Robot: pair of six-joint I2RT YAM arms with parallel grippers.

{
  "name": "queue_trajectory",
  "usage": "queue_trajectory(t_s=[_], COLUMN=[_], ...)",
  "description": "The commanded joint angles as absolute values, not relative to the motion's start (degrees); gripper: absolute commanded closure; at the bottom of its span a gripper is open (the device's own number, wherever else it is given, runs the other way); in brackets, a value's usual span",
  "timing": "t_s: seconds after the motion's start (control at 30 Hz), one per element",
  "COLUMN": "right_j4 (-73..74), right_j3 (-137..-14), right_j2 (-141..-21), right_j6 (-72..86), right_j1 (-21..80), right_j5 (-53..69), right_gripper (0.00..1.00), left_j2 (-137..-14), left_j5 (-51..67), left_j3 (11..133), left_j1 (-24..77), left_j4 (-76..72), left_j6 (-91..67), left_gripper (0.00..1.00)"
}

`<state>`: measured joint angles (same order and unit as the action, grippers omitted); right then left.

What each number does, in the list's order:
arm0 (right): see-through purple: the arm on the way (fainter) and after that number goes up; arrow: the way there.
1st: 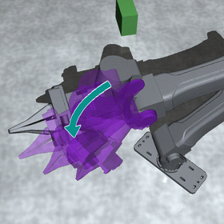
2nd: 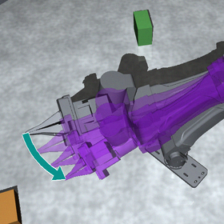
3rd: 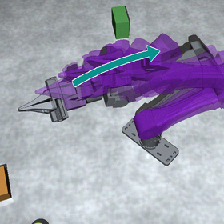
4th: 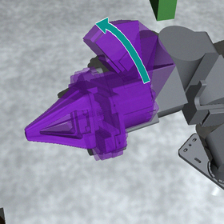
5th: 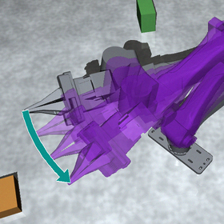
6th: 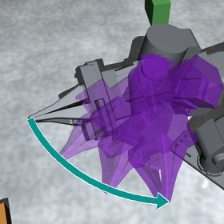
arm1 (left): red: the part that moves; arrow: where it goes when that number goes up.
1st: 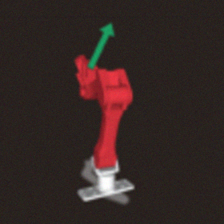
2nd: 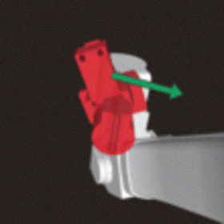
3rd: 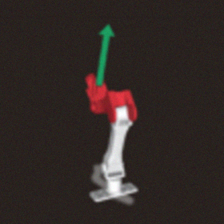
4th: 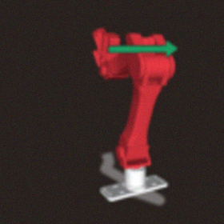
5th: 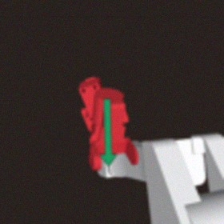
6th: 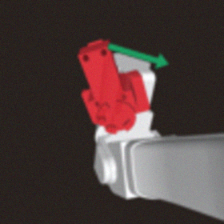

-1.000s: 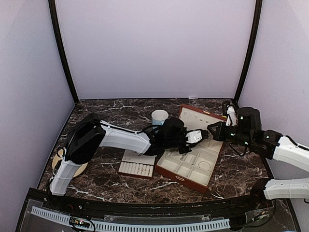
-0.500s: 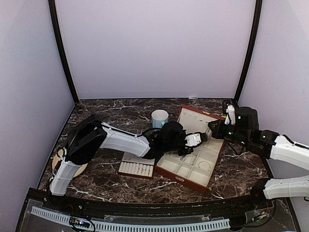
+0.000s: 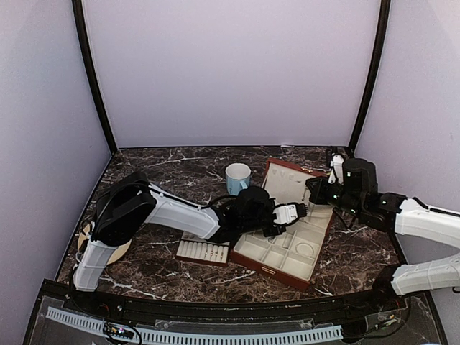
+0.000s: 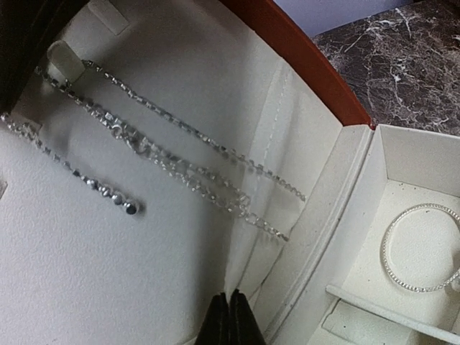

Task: Organize the mixed jewelry
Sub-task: Adjust the necklace in the compartment pouch.

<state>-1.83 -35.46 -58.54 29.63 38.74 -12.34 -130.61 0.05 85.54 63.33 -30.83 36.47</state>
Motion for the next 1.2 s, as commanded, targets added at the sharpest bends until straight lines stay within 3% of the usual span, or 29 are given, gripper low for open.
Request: queue_trajectory(t_s=[0.0,0.43,1.17], right_j4=[-6.15,-5.64,-5.76], right_j3=[-35.51,-33.66,-28.84], right_j2=[-60.84,-64.95,-60.07], right_j6=[28.69,29.22,33.74], right_j1=[39.65,42.70,50.70], right_j5=[-14.21,-15.49,-20.65], right_gripper=[1.00,1.00,1.00], left_j2=[-127.95,-126.40,-125.99], left_j5=[3.16,1.87,1.93], left_j3=[82.62,82.02,83.58], left_j1=[65.55,65.57,65.32], left_j4=[-28.35,-30.74,-31.22], left_j6=[36.44,33.33,27.65], left_gripper=[1.00,1.00,1.00])
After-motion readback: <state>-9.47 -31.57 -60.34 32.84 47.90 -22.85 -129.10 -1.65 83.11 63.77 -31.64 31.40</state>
